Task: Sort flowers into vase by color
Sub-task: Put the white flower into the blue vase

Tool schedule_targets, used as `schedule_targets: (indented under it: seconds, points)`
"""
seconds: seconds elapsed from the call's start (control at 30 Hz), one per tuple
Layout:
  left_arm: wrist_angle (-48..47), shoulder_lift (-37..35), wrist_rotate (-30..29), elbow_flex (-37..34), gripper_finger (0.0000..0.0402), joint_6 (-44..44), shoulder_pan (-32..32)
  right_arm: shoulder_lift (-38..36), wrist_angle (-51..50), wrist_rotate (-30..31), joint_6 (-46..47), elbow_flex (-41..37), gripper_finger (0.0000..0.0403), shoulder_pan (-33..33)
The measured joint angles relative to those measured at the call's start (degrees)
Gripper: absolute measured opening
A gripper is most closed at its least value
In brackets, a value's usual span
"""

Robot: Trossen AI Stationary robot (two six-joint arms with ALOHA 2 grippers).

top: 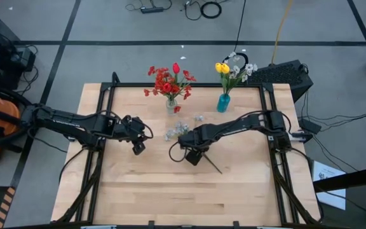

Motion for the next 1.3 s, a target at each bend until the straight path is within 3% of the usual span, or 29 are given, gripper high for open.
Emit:
schedule_targets:
  seconds: [0.2, 0.37, 0.83, 1.03, 1.3]
  points:
    - [0.0, 0.0, -0.1, 0.0, 0.0171, -0.1, 0.0, 2.8, 1.6, -1.4, -1.1, -0.1, 0.025, -0.7]
    - [0.1, 0.0, -0.1, 0.0, 0.0171, -0.6, 0.0, 5.0, 1.7, -2.1, -1.5, -0.2, 0.0217, -1.5]
    - [0.0, 0.0, 0.0, 0.0, 0.0171, 0.1, 0.0, 5.0, 4.2, -0.9, -1.3, -1.6, 0.0013, -1.6]
    - [-0.1, 0.0, 0.3, 0.0, 0.0171, 0.6, 0.0, 2.9, 3.2, 0.7, -0.5, -1.9, 0.0008, -0.2]
    - [-0.1, 0.0, 1.9, 0.0, 0.0171, 3.6, 0.0, -4.7, -7.4, 5.0, 10.9, -2.0, 0.0003, 3.8]
